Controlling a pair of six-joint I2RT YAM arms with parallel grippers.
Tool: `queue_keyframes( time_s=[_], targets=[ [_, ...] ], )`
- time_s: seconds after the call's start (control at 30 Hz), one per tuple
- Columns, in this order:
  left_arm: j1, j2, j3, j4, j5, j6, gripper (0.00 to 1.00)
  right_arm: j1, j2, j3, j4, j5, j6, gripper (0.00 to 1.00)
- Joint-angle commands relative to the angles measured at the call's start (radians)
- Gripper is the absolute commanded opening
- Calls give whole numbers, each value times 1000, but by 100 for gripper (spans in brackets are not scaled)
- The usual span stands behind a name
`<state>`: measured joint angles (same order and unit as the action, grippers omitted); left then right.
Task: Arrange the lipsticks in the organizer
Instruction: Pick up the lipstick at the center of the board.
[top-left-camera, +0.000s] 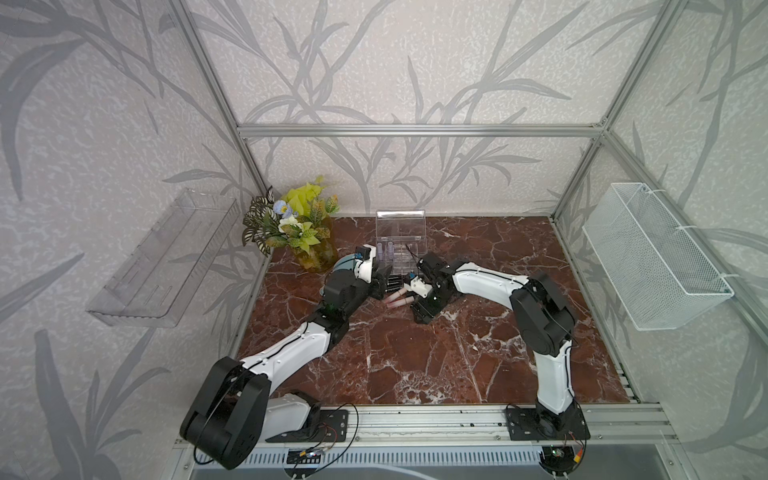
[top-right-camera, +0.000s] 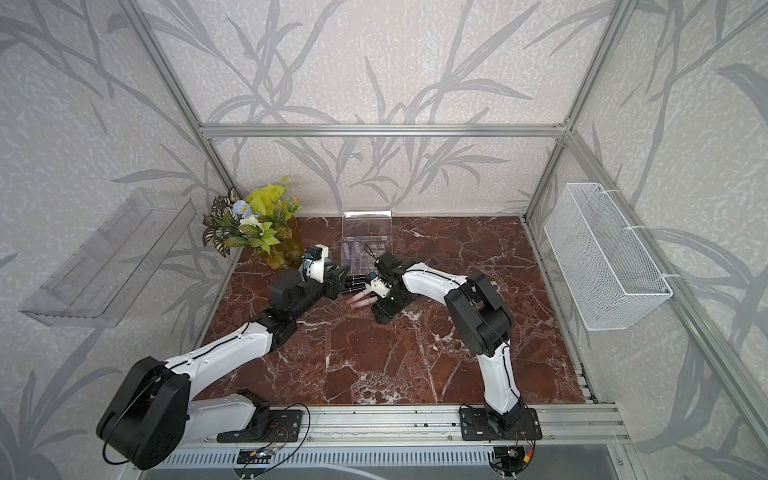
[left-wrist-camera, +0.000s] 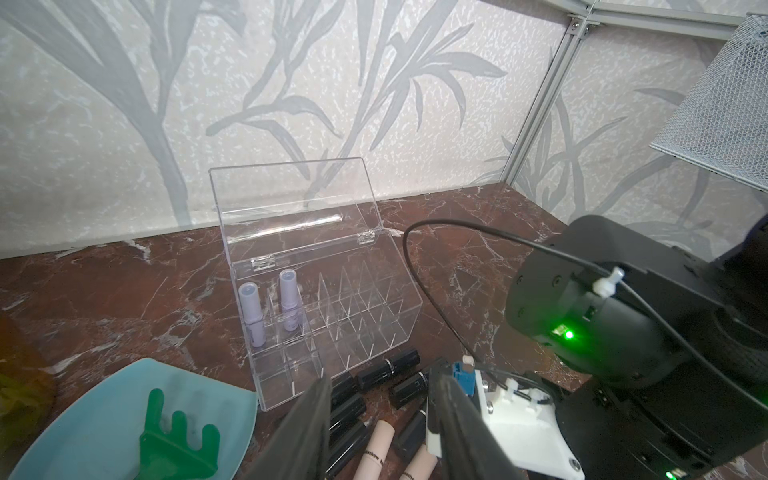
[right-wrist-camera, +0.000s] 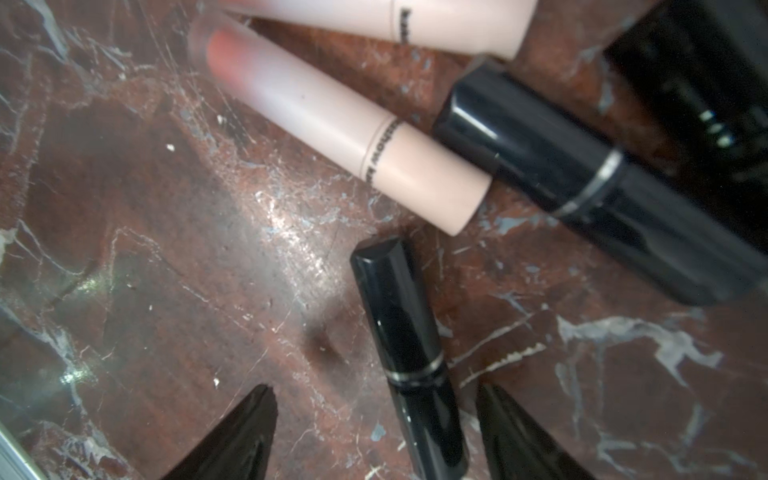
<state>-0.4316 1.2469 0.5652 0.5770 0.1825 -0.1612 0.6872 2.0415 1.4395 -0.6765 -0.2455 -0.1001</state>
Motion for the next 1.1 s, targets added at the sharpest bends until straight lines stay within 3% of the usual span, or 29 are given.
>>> queue_keyframes(
  time_s=[0.0, 0.13, 0.2, 0.47, 0.8, 1.0, 1.03, 1.07],
  targets=[
    [1, -22, -11, 8, 0, -11, 44, 10, -27, -5, -30, 42, 12, 79],
    [1, -24, -10, 3, -8, -9, 44, 27, -21, 3, -36, 81, 16, 77],
    [1, -28, -11, 1, -10, -8, 44, 39, -16, 7, -45, 120, 23, 65],
    [1, -36, -11, -3, -18, -11, 44, 77, 19, 11, -56, 220, 40, 51],
    [1, -56, -9, -17, -19, -15, 44, 109, 15, 23, -58, 173, 47, 21],
    [3, -121, 14, -85, -9, -64, 44, 98, -148, -74, -14, 93, 75, 10],
    [4, -140, 18, -99, 4, -79, 47, 87, -203, -101, 5, 65, 84, 9],
    [4, -158, 18, -110, 14, -95, 56, 75, -250, -130, 23, 32, 92, 9]
  ],
)
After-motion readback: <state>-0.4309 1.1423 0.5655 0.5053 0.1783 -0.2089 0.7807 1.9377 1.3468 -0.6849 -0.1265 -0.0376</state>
